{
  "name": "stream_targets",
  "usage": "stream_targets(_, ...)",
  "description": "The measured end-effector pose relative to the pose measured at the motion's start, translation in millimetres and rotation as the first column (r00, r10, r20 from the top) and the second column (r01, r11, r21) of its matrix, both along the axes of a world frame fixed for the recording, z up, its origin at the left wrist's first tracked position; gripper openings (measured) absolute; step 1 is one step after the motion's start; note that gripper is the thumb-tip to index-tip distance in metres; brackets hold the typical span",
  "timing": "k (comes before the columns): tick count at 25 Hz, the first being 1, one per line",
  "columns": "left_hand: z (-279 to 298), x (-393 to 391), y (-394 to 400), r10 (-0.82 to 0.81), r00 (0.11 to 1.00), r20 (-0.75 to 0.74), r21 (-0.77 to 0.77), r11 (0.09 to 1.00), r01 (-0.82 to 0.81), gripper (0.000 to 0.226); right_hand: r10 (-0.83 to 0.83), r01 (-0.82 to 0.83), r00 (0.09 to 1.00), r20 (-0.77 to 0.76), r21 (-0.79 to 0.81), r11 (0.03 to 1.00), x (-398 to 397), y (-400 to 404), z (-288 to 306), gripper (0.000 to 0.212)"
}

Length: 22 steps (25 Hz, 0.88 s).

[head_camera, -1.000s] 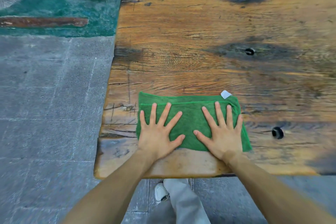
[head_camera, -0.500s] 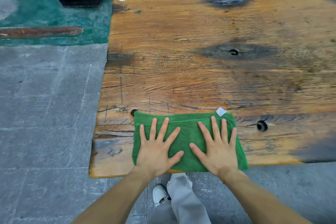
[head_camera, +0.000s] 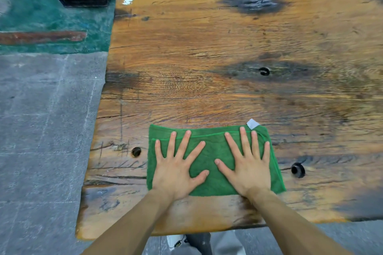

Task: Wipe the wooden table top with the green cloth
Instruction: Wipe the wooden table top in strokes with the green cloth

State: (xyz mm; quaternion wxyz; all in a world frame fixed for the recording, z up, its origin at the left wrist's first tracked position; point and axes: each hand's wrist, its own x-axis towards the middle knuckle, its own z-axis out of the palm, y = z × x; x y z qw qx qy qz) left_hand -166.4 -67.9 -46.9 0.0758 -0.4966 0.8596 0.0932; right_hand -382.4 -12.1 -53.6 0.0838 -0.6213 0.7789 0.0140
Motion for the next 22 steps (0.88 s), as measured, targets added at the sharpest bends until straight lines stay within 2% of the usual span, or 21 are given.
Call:
stream_targets(8, -5.0, -43.6, -80.3, 0.083, 0.996, -0.012, -0.031, 0.996, -0.084, 0.079, 0.068, -0.069, 0.998, 0.018, 0.029, 0.997, -50.0, -97.8, -0.8, 0.082)
stream_targets(15, -4.9, -89.2, -181.1, 0.140, 0.989, 0.043, -0.016, 0.990, -0.140, 0.078, 0.092, -0.092, 0.995, 0.038, 0.006, 0.996, -95.2, -207.3, -5.0, 0.083)
stream_targets(22, -11.1, -127.3, -286.6, 0.162, 0.986, 0.030, -0.048, 0.986, -0.161, 0.078, 0.113, -0.112, 0.993, 0.023, -0.033, 0.993, -134.4, -315.2, -8.0, 0.083)
